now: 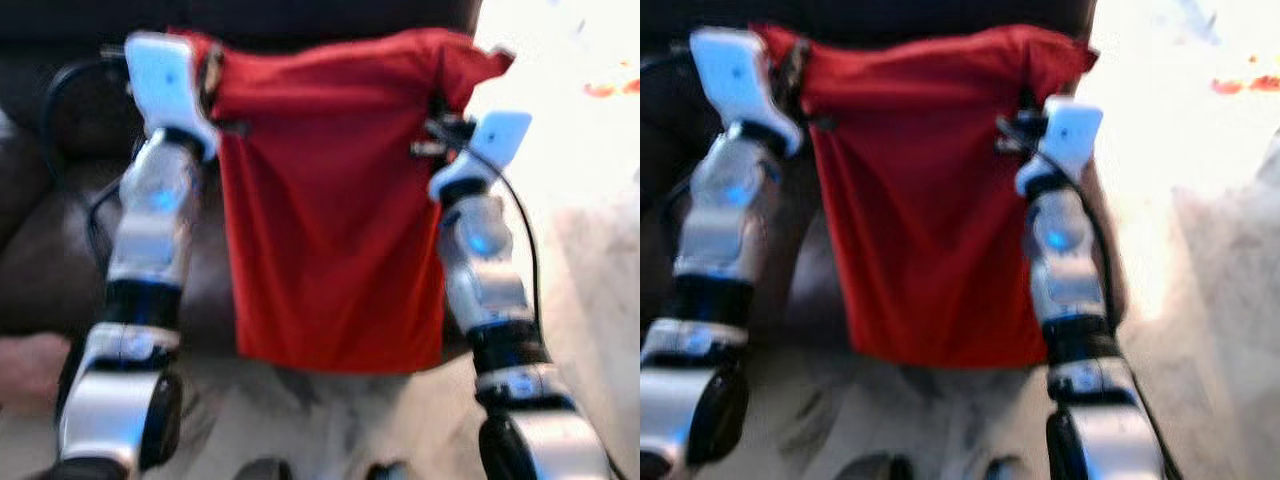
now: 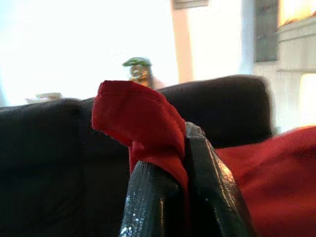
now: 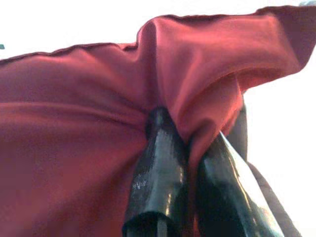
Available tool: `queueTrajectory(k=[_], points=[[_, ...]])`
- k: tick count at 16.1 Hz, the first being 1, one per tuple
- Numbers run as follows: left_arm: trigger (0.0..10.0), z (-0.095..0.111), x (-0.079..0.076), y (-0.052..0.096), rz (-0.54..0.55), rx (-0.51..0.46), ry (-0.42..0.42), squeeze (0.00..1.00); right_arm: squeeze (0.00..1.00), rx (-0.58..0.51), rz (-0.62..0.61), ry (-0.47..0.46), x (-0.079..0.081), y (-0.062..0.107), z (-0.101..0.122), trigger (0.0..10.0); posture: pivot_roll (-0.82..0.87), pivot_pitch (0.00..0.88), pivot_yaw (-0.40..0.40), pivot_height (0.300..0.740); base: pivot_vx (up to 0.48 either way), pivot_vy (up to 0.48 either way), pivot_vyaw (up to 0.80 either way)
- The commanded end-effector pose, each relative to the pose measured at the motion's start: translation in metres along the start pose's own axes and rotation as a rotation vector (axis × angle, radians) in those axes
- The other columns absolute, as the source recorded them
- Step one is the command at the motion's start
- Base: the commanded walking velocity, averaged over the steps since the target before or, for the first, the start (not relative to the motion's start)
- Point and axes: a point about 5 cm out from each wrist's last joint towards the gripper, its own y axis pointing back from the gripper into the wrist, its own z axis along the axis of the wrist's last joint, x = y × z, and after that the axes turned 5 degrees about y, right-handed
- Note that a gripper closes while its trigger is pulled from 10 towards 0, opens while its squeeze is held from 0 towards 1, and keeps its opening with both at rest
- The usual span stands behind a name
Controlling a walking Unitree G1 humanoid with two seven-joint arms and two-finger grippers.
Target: Move the pillow to the sofa from floor
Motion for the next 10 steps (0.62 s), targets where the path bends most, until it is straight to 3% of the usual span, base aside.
queueTrajectory(k=[1,5,10], points=[[10.0,0.022,0.008,-0.006,0.005,-0.101,-0.019,0.0,0.0,-0.169,0.006,-0.012,0.004,-0.013,0.04,10.0,0.16,0.116,0.019,0.74,0.345,0.0,0.0],[10.0,0.025,0.007,-0.011,-0.003,-0.12,-0.022,0.0,0.0,-0.209,-0.008,-0.025,0.0,-0.018,0.053,10.0,0.16,0.108,0.018,0.74,0.346,0.0,0.0],[10.0,0.017,0.006,-0.011,-0.006,-0.099,-0.02,0.0,0.0,-0.199,-0.008,-0.034,0.001,-0.017,0.049,10.0,0.16,0.111,0.015,0.74,0.348,0.0,0.0]])
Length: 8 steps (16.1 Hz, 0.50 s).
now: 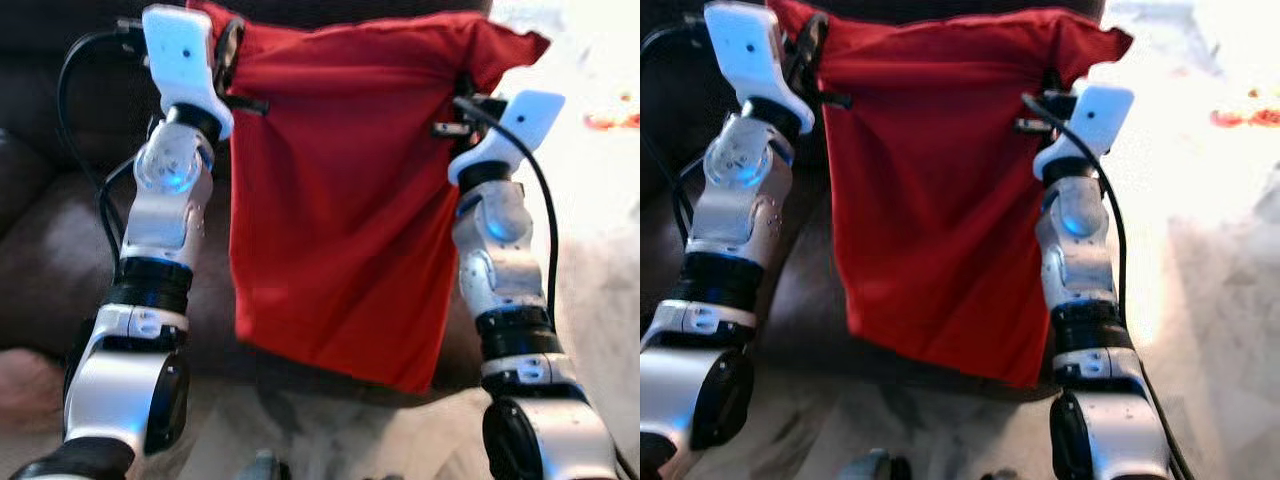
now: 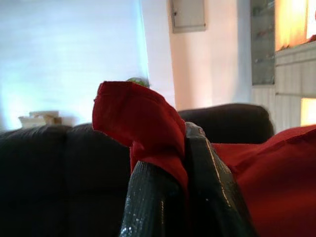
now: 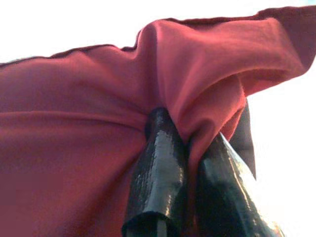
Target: Move the pillow to the sofa from floor
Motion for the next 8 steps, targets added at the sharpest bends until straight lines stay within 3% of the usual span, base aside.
queueTrajectory(k=[1,5,8], points=[[10.0,0.011,0.004,-0.002,0.005,-0.06,-0.009,0.0,0.0,-0.126,0.004,-0.005,0.002,-0.008,0.028,10.0,0.16,0.113,0.014,0.74,0.36,0.0,0.0],[10.0,0.003,0.005,0.0,0.009,-0.019,-0.011,0.0,0.0,-0.108,0.005,-0.006,0.003,-0.005,0.022,10.0,0.16,0.121,0.014,0.74,0.322,0.0,0.0],[10.0,-0.01,0.002,0.007,-0.017,0.03,-0.01,0.0,0.0,-0.08,0.002,-0.002,0.003,0.0,0.015,10.0,0.16,0.125,0.016,0.74,0.0,0.0,0.0]])
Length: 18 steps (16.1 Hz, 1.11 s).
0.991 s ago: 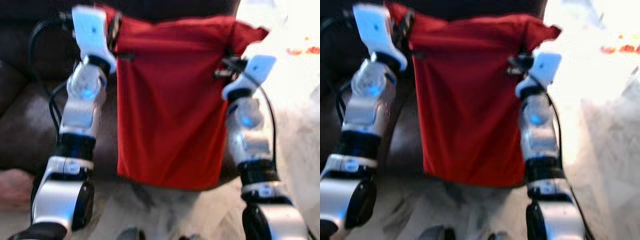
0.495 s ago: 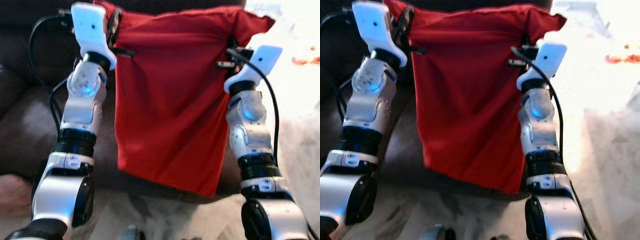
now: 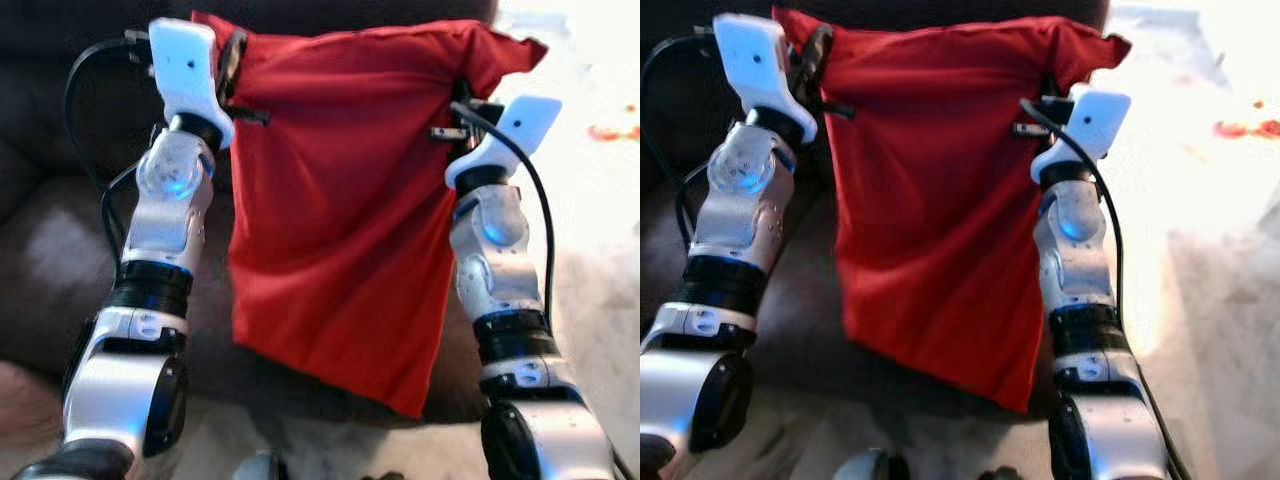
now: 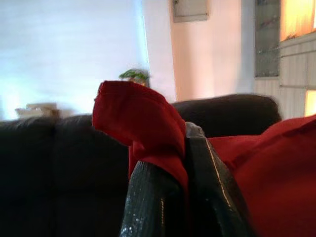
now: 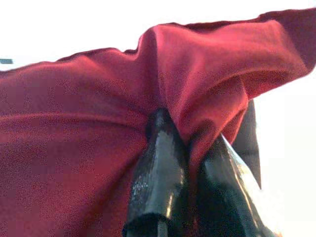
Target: Move the pillow to the sofa from floor
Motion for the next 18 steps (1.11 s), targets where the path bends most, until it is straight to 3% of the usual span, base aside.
queueTrajectory(k=[1,10,18], points=[[10.0,0.007,-0.004,-0.003,-0.019,-0.029,0.0,0.0,0.0,-0.101,-0.022,0.011,-0.007,-0.004,0.022,10.0,0.16,0.128,0.017,0.74,0.0,0.0,0.0],[10.0,-0.033,-0.008,0.018,-0.015,0.147,0.027,0.0,0.0,0.047,-0.033,0.045,-0.008,0.011,-0.018,10.0,0.17,0.15,0.014,0.74,0.0,0.0,0.0],[10.0,-0.036,0.0,0.015,0.021,0.153,0.028,0.0,0.0,0.058,-0.042,0.051,-0.01,0.013,-0.022,10.0,0.17,0.155,0.019,0.74,0.0,0.0,0.0]])
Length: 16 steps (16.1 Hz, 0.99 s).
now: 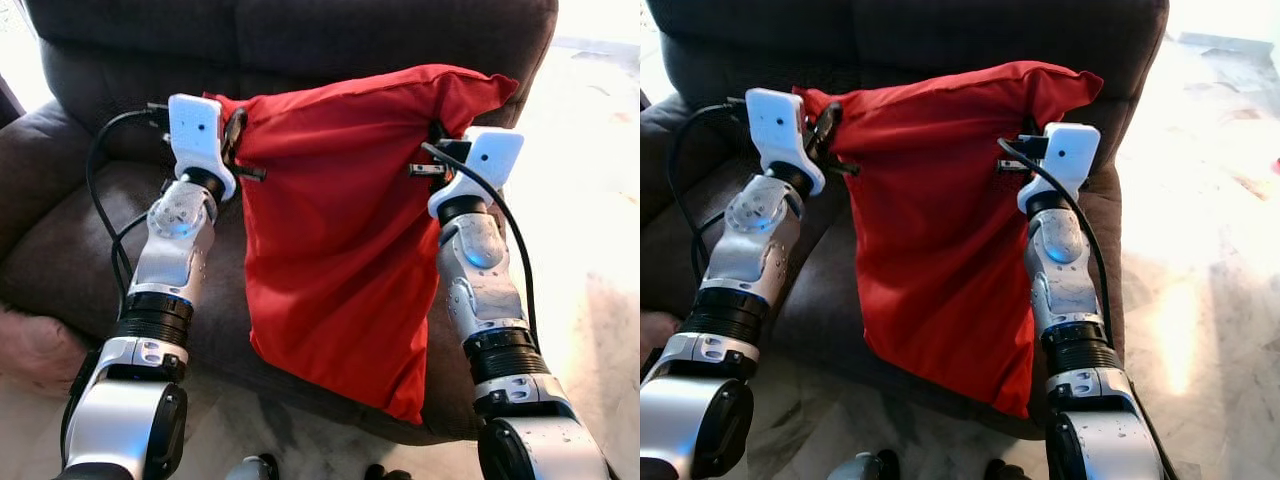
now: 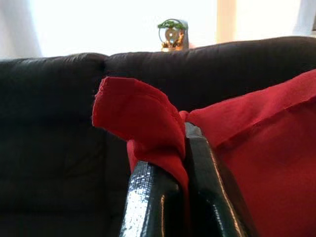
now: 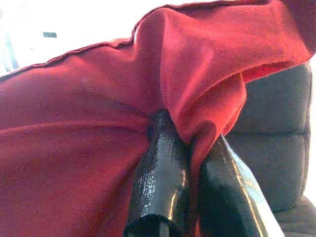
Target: Move the pillow to the sofa from floor
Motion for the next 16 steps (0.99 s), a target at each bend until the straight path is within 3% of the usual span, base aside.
queueTrajectory(k=[1,4,7,12,16], points=[[10.0,0.009,0.006,-0.005,0.014,-0.034,-0.023,0.0,0.0,-0.051,-0.026,-0.003,-0.004,-0.002,0.009,10.0,0.17,0.157,0.02,0.74,0.0,0.0,0.0],[10.0,0.014,0.004,-0.006,0.021,-0.061,-0.019,0.0,0.0,-0.047,-0.029,-0.009,-0.004,-0.001,0.008,10.0,0.17,0.16,0.021,0.74,0.0,0.0,0.0],[10.0,0.012,0.002,-0.003,0.019,-0.066,-0.021,0.0,0.0,-0.03,-0.029,-0.009,-0.003,0.0,0.005,10.0,0.17,0.163,0.02,0.74,0.0,0.0,-0.67],[10.0,0.015,0.005,-0.004,0.021,-0.078,-0.029,0.0,0.0,-0.051,-0.018,0.001,0.0,0.0,0.008,10.0,0.17,0.156,0.019,0.74,0.25,0.0,0.0],[10.0,0.019,0.005,-0.005,0.016,-0.096,-0.032,0.0,0.0,-0.055,-0.006,-0.018,0.002,-0.001,0.01,10.0,0.17,0.151,0.017,0.74,0.269,0.0,-0.61]])
